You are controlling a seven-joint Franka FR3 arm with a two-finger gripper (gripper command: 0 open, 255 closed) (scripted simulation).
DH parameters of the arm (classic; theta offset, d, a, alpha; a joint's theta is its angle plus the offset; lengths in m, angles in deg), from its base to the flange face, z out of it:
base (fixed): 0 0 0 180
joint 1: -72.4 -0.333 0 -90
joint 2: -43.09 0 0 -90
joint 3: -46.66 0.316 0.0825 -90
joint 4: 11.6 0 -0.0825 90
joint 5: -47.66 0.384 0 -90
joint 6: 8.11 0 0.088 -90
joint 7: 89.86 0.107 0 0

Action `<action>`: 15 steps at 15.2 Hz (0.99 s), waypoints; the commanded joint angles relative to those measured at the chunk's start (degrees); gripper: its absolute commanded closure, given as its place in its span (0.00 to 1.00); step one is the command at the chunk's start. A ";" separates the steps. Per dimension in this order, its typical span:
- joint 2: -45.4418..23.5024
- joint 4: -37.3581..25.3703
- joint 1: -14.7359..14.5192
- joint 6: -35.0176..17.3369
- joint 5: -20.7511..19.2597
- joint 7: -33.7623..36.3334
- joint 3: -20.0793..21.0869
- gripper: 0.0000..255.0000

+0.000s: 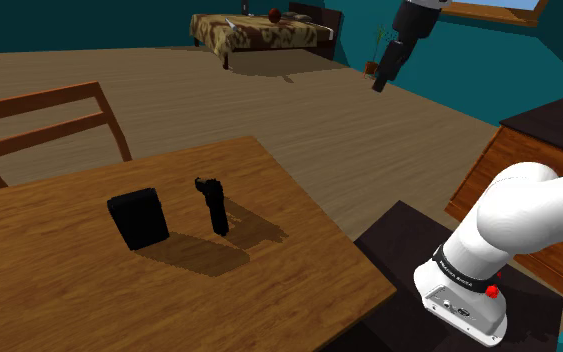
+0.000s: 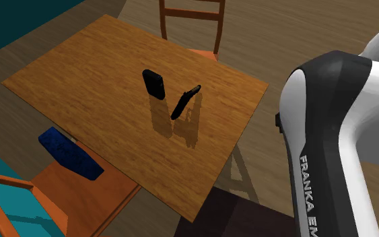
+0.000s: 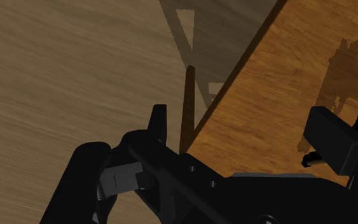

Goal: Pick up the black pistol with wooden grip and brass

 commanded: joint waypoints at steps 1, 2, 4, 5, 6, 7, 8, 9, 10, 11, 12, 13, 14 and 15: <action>0.00 0.00 0.00 0.00 0.00 0.00 0.00 0.00; -1.30 -0.22 -0.17 -0.74 0.27 1.44 1.37 0.00; -4.13 -0.90 -0.42 -2.18 0.69 4.33 4.10 0.00; -5.65 -1.36 -0.52 -2.87 0.82 5.79 5.45 0.00; -7.23 -1.89 -0.57 -3.53 0.91 7.24 6.80 0.00; -8.88 -2.50 -0.62 -4.17 0.94 8.71 8.13 0.00; -10.59 -3.19 -0.64 -4.78 0.89 10.20 9.45 0.00; -12.37 -3.95 -0.63 -5.36 0.79 11.70 10.77 0.00; -14.20 -4.79 -0.60 -5.90 0.60 13.22 12.07 0.00; -16.10 -5.71 -0.57 -6.40 0.33 14.76 13.35 0.00; -18.06 -6.71 -0.51 -6.86 -0.01 16.33 14.64 0.00; -20.08 -7.78 -0.43 -7.27 -0.44 17.92 15.91 0.00; -22.16 -8.93 -0.35 -7.63 -0.97 19.54 17.16 0.00; -24.31 -10.15 -0.29 -7.93 -1.60 21.20 18.38 0.00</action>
